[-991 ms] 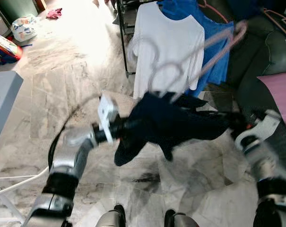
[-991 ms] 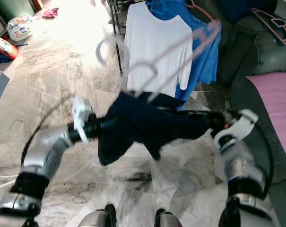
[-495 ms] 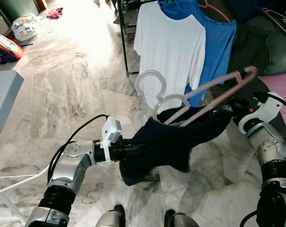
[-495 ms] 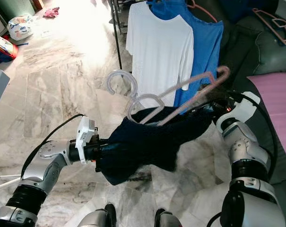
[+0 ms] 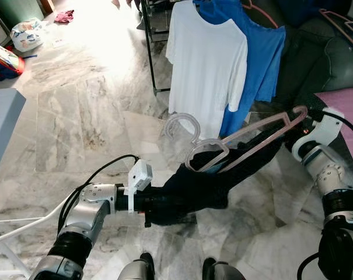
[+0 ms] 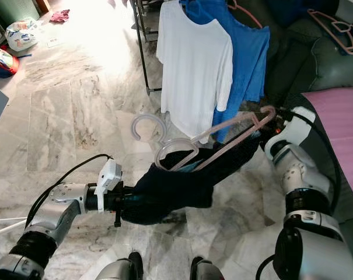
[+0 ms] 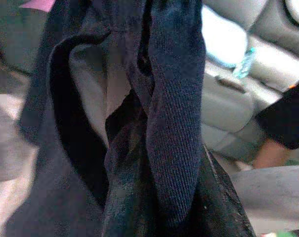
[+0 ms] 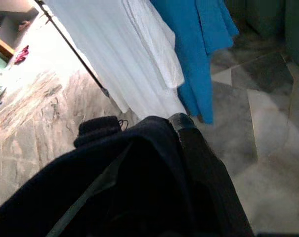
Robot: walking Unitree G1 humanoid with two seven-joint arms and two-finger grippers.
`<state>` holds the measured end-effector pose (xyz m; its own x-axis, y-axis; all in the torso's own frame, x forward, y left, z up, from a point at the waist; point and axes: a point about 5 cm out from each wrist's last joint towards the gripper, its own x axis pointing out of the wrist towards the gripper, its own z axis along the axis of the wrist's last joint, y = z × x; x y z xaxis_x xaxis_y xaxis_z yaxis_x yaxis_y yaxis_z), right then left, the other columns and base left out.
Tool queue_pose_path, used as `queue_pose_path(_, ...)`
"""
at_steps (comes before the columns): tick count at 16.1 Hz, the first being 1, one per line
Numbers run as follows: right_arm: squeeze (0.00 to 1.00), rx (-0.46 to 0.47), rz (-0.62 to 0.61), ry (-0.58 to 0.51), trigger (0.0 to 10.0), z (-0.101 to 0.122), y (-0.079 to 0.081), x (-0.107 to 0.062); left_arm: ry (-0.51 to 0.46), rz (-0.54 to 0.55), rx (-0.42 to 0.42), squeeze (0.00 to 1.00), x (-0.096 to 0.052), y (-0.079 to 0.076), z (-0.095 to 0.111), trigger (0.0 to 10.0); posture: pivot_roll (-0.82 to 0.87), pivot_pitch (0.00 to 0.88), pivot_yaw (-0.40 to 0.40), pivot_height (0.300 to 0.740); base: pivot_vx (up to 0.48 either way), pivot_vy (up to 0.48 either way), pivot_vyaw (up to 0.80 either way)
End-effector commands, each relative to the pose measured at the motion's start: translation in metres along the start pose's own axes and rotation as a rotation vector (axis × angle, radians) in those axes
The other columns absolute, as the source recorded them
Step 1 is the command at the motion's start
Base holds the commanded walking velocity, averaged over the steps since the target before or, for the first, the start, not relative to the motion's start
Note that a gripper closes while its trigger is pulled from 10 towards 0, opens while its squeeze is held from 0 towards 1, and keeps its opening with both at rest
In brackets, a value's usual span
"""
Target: Hang hanger
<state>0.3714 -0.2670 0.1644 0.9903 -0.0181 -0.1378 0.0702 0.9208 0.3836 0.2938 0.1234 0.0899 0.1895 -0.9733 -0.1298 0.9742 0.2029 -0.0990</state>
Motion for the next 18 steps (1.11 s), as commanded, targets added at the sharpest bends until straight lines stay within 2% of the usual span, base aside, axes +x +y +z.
queue_pose_path(1,0.0,-0.068,0.007,-0.114,0.0,0.036,0.003,-0.002,0.029,0.099,-0.029,0.0,-0.01,0.004,-0.015,0.0,-0.05,0.234,0.03,0.74,0.0,0.0,0.0)
queue_pose_path(4,0.0,-0.156,0.041,-0.136,0.0,0.039,0.009,-0.004,-0.061,0.307,-0.061,0.0,-0.011,0.021,-0.012,0.0,-0.05,0.233,0.03,0.74,0.0,0.0,0.0)
queue_pose_path(5,0.0,-0.159,0.044,-0.135,0.0,0.039,0.009,-0.005,-0.075,0.328,-0.069,0.0,-0.012,0.023,-0.012,0.0,-0.06,0.233,0.029,0.74,0.0,0.0,0.0)
queue_pose_path(9,0.0,-0.167,0.018,-0.122,0.0,0.041,0.0,-0.008,-0.074,0.252,-0.058,0.0,-0.009,0.018,-0.015,0.0,-0.06,0.237,0.028,0.74,0.0,0.0,0.0)
queue_pose_path(11,0.0,-0.113,-0.023,-0.084,0.0,0.033,-0.009,-0.007,-0.165,0.209,-0.121,0.0,-0.007,0.019,-0.003,0.0,-0.06,0.239,0.029,0.74,0.0,0.0,0.0)
queue_pose_path(15,0.0,-0.085,-0.044,-0.073,0.0,0.032,-0.012,-0.003,-0.071,0.037,-0.131,0.0,-0.008,0.008,-0.011,0.0,-0.06,0.244,0.03,0.74,0.0,0.0,0.0)
queue_pose_path(18,0.0,-0.101,-0.056,-0.106,0.0,0.039,-0.011,-0.002,0.001,-0.022,-0.13,0.0,-0.01,0.004,-0.018,0.0,-0.06,0.248,0.028,0.74,0.0,0.0,0.0)
